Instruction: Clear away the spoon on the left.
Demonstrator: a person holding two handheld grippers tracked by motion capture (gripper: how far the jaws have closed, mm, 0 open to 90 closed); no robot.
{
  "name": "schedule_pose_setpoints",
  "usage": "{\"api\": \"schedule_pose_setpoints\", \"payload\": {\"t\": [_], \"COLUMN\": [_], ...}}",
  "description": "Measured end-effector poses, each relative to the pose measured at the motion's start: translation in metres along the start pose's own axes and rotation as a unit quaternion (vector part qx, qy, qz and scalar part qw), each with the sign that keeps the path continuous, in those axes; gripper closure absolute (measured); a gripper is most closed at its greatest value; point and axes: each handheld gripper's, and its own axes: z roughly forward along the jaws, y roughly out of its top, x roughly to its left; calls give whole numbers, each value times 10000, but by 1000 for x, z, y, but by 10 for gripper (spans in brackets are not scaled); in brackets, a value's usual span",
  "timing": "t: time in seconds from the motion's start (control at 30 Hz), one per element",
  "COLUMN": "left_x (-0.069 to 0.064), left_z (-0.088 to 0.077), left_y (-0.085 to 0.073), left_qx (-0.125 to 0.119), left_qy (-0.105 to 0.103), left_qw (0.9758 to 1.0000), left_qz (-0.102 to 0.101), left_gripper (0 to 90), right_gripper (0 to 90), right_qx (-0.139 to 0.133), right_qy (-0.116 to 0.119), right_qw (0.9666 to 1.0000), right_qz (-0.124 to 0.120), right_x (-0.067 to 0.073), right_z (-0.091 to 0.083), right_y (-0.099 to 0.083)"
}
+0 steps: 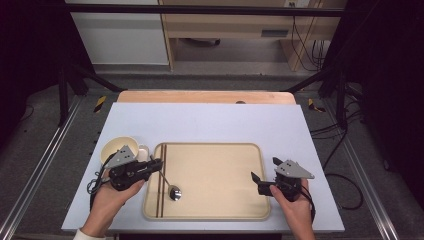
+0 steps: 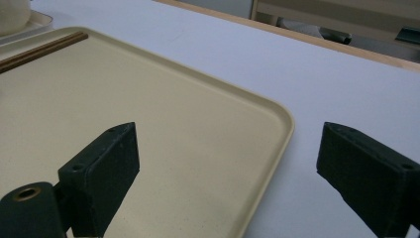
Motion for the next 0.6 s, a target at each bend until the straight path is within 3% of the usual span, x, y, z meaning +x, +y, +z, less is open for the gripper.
{"api": "schedule_pose_setpoints", "payload": {"t": [0.23, 0.6], "left_x": [5, 14], "left_z": [30, 63], "left_y": [1, -1], "left_qx": [281, 735], "left_qy": [162, 113], "left_qw": [9994, 9972], "left_qz": [97, 96], "left_gripper": [758, 721], "right_gripper": [97, 96], "right_qx": [1, 29], "right_qy": [19, 85], "right_qw": [10000, 10000], "right_qz": [10, 33], "right_x": [0, 2], "right_z": [0, 2], "right_y": [0, -1]}}
